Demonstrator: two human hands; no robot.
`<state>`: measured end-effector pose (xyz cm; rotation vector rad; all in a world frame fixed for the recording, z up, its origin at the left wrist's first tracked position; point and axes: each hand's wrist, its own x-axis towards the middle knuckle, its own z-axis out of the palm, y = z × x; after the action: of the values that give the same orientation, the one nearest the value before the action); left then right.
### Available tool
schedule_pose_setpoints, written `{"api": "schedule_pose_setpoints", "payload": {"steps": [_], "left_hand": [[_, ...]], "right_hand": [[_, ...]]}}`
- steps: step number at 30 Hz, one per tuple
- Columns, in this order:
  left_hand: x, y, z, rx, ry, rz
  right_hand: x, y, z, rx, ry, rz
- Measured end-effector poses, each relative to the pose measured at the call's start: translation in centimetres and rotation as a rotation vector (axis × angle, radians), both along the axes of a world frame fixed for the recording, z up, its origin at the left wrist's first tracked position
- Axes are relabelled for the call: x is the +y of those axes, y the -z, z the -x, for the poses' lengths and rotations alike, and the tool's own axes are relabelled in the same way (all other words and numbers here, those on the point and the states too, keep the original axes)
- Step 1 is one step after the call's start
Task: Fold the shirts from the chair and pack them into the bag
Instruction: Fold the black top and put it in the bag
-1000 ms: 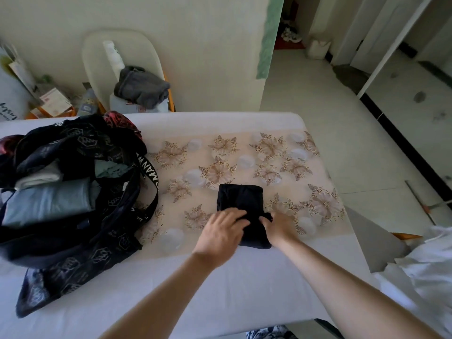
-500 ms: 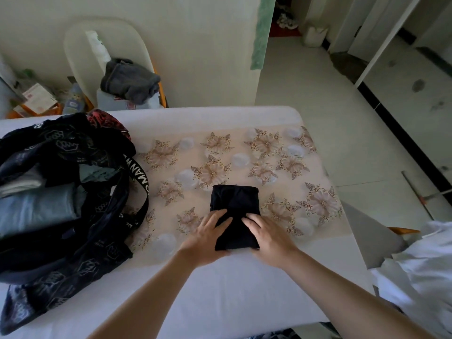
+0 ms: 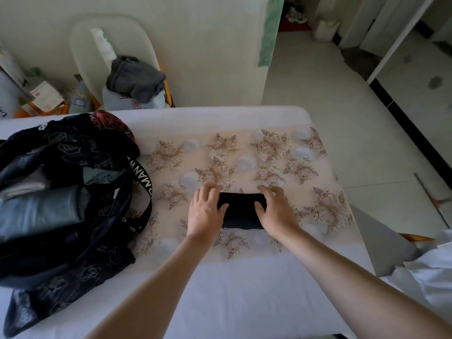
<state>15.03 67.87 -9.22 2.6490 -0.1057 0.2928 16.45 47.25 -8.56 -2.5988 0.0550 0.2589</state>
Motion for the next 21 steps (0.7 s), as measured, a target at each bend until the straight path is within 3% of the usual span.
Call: {"api": "schedule_pose_setpoints", "payload": {"steps": [2, 4, 10, 14, 17, 21], "left_hand": [[-1.2, 0.4, -0.2, -0.151, 0.185, -0.112], [-1.9, 1.6, -0.2, -0.076, 0.279, -0.167], [-1.6, 3.0, -0.8, 0.298, 0.298, -0.184], [-1.8, 2.7, -2.7, 0.569, 0.224, -0.003], [-2.1, 2.4, -3.7, 0.599, 0.156, 0.084], [-1.8, 1.5, -3.3, 0.654, -0.131, 0.237]], "right_hand": [[0.4, 0.5, -0.2, -0.2, -0.17, 0.133], [0.7, 0.9, -0.7, -0.298, -0.333, 0.146], [0.2, 2.8, -0.4, -0.02, -0.455, 0.168], [0.4, 2.8, -1.1, 0.101, -0.398, 0.083], [0.3, 2.9, -1.7, 0.132, -0.38, 0.058], [-0.2, 3.3, -1.2, 0.107, -0.409, 0.062]]}}
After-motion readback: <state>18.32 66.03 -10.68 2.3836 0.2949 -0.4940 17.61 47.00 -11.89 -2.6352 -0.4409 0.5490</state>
